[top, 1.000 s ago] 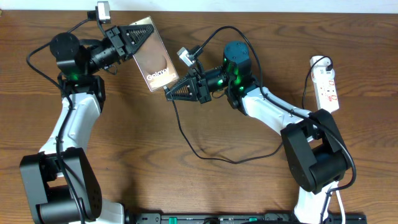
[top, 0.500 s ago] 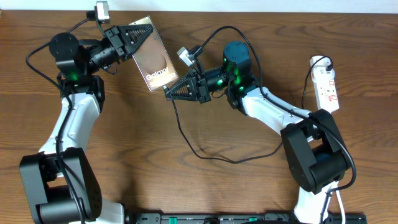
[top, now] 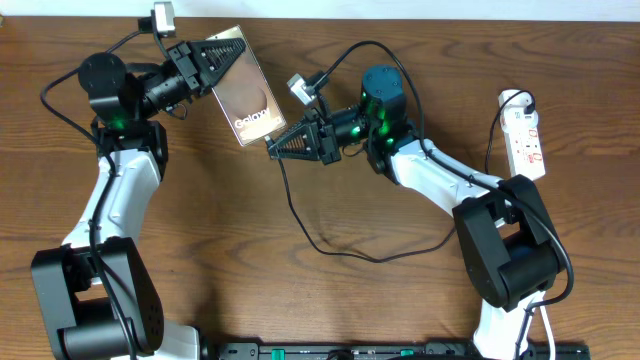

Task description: Plug charger to phone and switch on socket

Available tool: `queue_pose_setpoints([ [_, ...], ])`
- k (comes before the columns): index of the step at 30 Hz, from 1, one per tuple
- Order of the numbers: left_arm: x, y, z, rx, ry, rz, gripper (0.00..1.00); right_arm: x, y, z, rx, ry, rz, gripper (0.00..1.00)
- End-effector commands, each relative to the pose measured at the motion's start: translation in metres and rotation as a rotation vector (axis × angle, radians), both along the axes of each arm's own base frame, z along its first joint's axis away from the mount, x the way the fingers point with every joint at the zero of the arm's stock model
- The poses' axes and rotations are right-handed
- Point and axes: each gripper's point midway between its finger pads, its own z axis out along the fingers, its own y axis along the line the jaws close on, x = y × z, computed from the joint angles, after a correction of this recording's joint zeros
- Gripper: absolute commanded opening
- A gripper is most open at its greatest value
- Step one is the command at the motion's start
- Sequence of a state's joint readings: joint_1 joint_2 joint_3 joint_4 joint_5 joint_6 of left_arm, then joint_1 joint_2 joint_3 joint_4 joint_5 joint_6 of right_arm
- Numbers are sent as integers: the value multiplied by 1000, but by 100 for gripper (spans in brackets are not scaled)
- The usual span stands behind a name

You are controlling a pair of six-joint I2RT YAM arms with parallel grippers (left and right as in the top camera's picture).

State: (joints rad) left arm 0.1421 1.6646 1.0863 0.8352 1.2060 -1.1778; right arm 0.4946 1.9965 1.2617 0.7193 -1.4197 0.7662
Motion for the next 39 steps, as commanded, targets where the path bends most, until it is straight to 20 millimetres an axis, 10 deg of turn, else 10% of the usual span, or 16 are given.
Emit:
queue_pose_setpoints([
  [1, -10, -5, 16, 13, -44, -47, 7, 11, -3, -1, -5, 13, -42, 1],
  [39, -9, -5, 16, 19, -56, -44, 7, 4, 7, 7, 11, 12, -32, 1],
])
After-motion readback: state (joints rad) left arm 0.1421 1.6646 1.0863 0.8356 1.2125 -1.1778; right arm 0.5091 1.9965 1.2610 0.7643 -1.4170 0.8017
